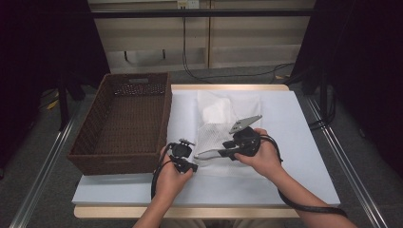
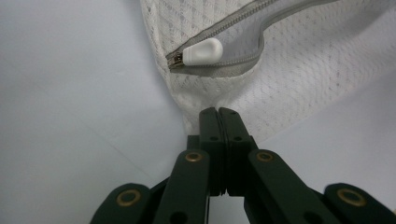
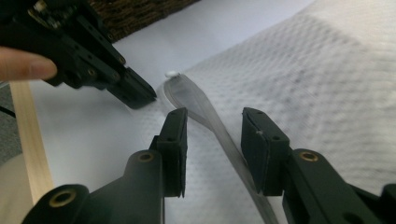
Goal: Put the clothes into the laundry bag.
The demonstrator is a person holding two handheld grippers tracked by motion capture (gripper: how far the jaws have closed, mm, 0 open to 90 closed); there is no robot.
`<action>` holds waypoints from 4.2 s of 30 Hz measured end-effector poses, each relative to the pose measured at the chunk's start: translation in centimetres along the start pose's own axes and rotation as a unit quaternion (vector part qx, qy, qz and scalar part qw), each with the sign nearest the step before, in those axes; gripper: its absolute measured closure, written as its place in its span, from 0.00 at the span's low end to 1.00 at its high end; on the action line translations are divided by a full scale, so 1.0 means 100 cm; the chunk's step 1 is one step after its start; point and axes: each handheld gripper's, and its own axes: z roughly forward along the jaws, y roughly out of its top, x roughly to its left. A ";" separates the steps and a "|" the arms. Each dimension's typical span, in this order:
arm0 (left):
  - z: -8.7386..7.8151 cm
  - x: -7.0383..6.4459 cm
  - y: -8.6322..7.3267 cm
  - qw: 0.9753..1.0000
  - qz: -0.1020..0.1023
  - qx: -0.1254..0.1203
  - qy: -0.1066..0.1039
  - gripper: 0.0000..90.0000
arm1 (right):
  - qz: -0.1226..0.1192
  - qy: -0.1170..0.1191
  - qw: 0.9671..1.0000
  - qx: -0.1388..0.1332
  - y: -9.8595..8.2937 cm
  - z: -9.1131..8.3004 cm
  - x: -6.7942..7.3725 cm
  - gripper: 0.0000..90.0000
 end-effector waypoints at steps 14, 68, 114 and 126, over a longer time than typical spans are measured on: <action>-0.002 0.002 -0.002 1.000 -0.001 -0.016 0.001 0.98 | 0.004 0.040 0.999 0.011 0.019 0.039 0.012 0.77; -0.009 0.003 0.001 0.998 -0.009 -0.065 0.007 0.60 | 0.062 0.060 0.996 0.013 0.020 0.050 0.001 0.96; -0.002 -0.001 0.026 0.995 0.019 -0.082 -0.050 0.84 | 0.071 0.056 0.996 0.000 0.017 0.030 -0.004 0.96; -0.007 -0.003 0.026 0.996 0.002 -0.077 -0.055 0.98 | 0.083 0.066 0.994 -0.007 0.016 0.030 -0.005 0.96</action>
